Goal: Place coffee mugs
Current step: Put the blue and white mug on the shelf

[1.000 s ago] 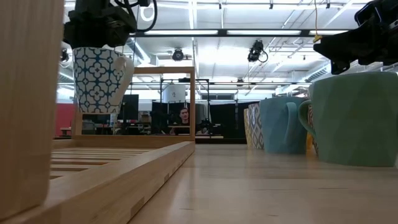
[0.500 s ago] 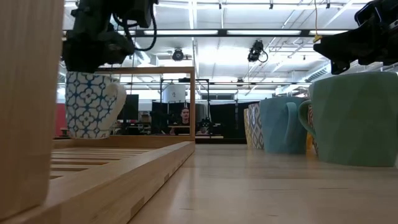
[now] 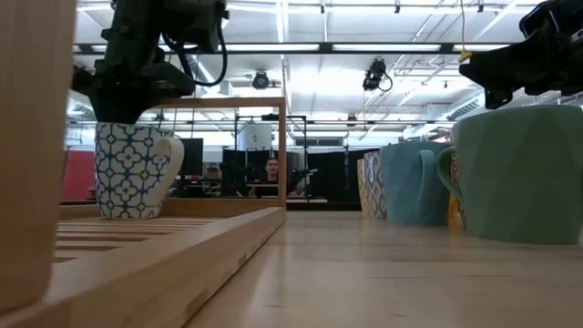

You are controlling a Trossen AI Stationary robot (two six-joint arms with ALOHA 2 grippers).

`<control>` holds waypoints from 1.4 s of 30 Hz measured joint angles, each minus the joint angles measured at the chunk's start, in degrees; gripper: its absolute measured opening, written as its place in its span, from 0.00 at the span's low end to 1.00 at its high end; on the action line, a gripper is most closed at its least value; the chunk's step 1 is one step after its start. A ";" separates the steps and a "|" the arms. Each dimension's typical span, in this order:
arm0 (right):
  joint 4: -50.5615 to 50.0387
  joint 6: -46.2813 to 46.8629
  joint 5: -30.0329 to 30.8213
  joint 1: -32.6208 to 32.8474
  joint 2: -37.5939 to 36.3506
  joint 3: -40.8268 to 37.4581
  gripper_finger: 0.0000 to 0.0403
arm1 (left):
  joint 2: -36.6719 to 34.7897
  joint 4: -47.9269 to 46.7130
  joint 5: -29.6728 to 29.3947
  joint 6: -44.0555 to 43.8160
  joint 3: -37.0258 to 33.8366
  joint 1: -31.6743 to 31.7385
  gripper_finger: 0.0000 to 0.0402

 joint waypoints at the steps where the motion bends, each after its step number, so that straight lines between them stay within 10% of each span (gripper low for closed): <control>1: 0.00 0.00 0.00 0.00 0.02 -0.02 0.31 | 0.00 0.04 0.00 0.02 0.00 -0.01 0.11; 25: 0.00 0.00 0.00 0.00 0.01 -0.01 0.31 | 0.05 -0.20 -2.01 -1.45 -0.10 -0.03 0.50; 42: -0.11 0.00 0.00 0.00 0.02 -0.02 0.31 | -5.01 -3.93 -2.01 -1.49 1.27 -0.10 0.51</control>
